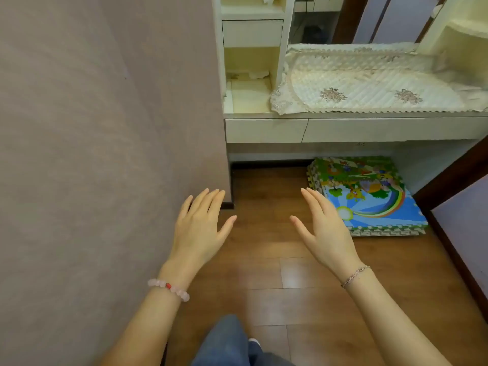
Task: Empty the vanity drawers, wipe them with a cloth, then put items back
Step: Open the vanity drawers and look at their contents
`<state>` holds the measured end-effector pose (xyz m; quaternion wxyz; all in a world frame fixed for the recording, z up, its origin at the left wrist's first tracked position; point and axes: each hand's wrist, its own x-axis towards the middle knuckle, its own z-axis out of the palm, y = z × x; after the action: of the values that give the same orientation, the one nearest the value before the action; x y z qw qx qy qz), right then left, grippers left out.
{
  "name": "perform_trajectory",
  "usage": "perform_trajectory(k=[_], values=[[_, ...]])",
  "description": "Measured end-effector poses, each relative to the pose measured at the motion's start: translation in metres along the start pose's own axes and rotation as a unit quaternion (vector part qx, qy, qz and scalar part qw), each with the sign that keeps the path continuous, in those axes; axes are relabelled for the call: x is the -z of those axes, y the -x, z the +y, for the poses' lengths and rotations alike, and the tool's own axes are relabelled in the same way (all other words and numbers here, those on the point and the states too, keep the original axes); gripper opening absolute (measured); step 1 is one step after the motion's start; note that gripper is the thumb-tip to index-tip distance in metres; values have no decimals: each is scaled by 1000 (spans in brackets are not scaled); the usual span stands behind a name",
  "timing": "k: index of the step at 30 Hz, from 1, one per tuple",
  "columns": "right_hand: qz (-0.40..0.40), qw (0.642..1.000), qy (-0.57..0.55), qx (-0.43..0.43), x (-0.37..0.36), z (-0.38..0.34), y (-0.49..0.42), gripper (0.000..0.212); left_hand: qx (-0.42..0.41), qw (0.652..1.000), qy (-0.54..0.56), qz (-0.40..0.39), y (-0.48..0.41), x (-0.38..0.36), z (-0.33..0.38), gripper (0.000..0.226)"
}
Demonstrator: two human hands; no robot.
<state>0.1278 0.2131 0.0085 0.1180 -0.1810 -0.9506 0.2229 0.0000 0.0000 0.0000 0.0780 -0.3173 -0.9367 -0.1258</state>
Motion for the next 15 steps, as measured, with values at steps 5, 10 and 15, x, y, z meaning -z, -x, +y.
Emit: perform_trajectory(k=[5, 10, 15], values=[[0, 1000, -2, -7, -4, 12, -20, 60, -3, 1000, 6, 2, -18, -9, 2, 54], [2, 1000, 5, -10, -15, 26, -59, 59, -1, 1000, 17, -5, -57, -26, -3, 53], [-5, 1000, 12, -20, -27, 43, -119, 58, 4, 999, 36, -11, -120, -48, -12, 52]])
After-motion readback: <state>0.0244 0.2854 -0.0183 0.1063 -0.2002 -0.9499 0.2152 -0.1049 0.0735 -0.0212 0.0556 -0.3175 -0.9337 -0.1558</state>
